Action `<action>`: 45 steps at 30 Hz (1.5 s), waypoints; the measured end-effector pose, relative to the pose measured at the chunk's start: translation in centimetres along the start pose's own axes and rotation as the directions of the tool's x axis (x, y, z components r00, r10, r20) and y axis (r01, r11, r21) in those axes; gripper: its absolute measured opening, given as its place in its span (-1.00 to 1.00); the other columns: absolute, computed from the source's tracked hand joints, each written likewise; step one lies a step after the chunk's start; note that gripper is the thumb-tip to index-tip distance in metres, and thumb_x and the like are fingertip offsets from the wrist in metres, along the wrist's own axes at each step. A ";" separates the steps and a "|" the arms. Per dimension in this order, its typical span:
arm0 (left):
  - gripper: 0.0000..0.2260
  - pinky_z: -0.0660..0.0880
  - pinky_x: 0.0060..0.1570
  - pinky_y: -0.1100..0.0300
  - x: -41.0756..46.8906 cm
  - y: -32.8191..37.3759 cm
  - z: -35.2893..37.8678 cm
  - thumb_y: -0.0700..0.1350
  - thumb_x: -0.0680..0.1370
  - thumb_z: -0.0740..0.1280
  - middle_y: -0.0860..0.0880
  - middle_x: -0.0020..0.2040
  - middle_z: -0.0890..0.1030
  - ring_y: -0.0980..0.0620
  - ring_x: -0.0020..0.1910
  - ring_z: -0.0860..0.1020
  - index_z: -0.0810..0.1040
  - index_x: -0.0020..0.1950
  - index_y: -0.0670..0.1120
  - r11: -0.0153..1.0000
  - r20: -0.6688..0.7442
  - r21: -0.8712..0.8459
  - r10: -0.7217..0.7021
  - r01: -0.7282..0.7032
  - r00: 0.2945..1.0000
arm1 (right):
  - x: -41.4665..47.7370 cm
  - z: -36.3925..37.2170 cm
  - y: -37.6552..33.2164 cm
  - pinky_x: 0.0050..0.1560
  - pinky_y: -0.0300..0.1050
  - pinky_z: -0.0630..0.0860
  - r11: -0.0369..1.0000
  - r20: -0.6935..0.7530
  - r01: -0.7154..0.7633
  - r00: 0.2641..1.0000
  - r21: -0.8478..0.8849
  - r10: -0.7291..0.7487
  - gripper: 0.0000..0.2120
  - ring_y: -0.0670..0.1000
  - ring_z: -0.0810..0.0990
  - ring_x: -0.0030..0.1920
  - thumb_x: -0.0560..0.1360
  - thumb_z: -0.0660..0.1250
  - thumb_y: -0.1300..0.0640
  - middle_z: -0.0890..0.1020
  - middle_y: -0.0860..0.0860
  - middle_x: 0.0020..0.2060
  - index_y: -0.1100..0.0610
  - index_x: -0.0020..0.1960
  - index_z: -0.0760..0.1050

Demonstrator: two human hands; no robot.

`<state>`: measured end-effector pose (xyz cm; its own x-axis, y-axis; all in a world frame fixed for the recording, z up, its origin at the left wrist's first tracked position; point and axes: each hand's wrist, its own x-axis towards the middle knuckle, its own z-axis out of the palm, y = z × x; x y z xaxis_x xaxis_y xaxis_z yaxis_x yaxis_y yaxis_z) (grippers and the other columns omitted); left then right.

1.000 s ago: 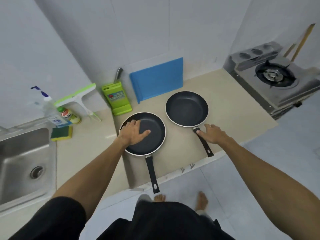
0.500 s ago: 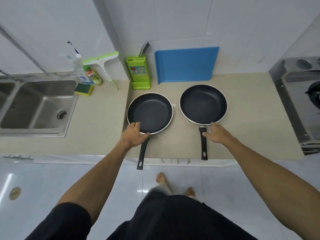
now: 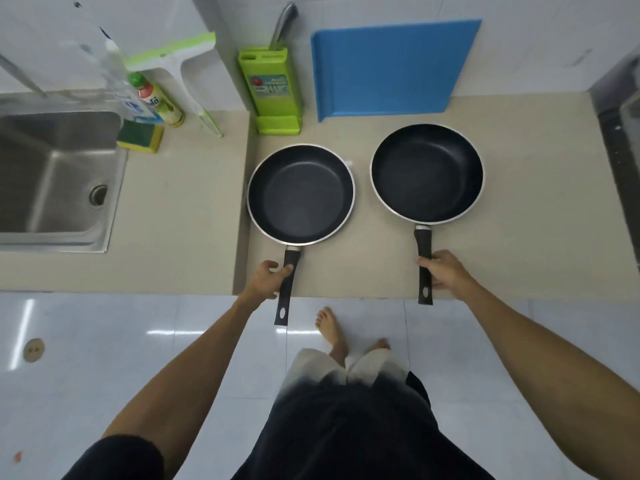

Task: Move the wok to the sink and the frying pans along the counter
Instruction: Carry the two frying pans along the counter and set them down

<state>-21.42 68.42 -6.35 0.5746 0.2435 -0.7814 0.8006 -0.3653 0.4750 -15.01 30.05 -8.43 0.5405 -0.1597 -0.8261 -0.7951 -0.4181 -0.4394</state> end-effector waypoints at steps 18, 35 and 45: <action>-0.47 0.59 -0.21 0.03 2.8 -3.7 2.4 0.26 0.65 0.06 -0.19 -0.13 0.67 -0.19 -0.25 0.63 0.55 -0.04 -0.17 0.845 0.360 -0.456 -0.111 0.278 0.926 | 2.9 2.5 1.5 -0.47 -0.17 0.33 0.810 0.173 -0.209 0.976 0.547 0.135 -0.48 0.00 0.38 -0.53 0.58 0.20 -0.36 0.48 0.03 -0.46 0.10 -0.19 0.48; -0.52 0.25 -0.52 0.24 -0.4 -2.2 2.7 0.24 0.66 0.08 -0.04 -0.41 0.34 0.07 -0.53 0.26 0.40 -0.21 -0.13 0.938 -0.012 -0.346 0.020 -0.023 1.000 | -1.1 2.7 2.2 -0.54 -0.20 0.18 0.915 -0.121 -0.031 0.989 0.401 0.087 -0.47 -0.05 0.21 -0.57 0.63 0.16 -0.30 0.35 0.00 -0.48 0.10 -0.30 0.34; -0.53 0.26 -0.58 0.28 -6.5 -0.4 1.9 0.23 0.65 0.10 0.01 -0.45 0.34 0.11 -0.56 0.25 0.38 -0.22 -0.12 0.918 -0.029 -0.372 0.134 -0.135 0.991 | -6.1 -3.3 3.0 -0.52 -0.19 0.19 0.942 -0.104 0.107 0.992 0.319 -0.077 -0.48 -0.04 0.21 -0.57 0.65 0.17 -0.26 0.35 0.01 -0.52 0.11 -0.28 0.36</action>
<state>-25.76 65.31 -2.24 0.6816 0.2180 -0.6985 0.7206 -0.0343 0.6925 -19.79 26.80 -3.56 0.6261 -0.2190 -0.7483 -0.7787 -0.1261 -0.6146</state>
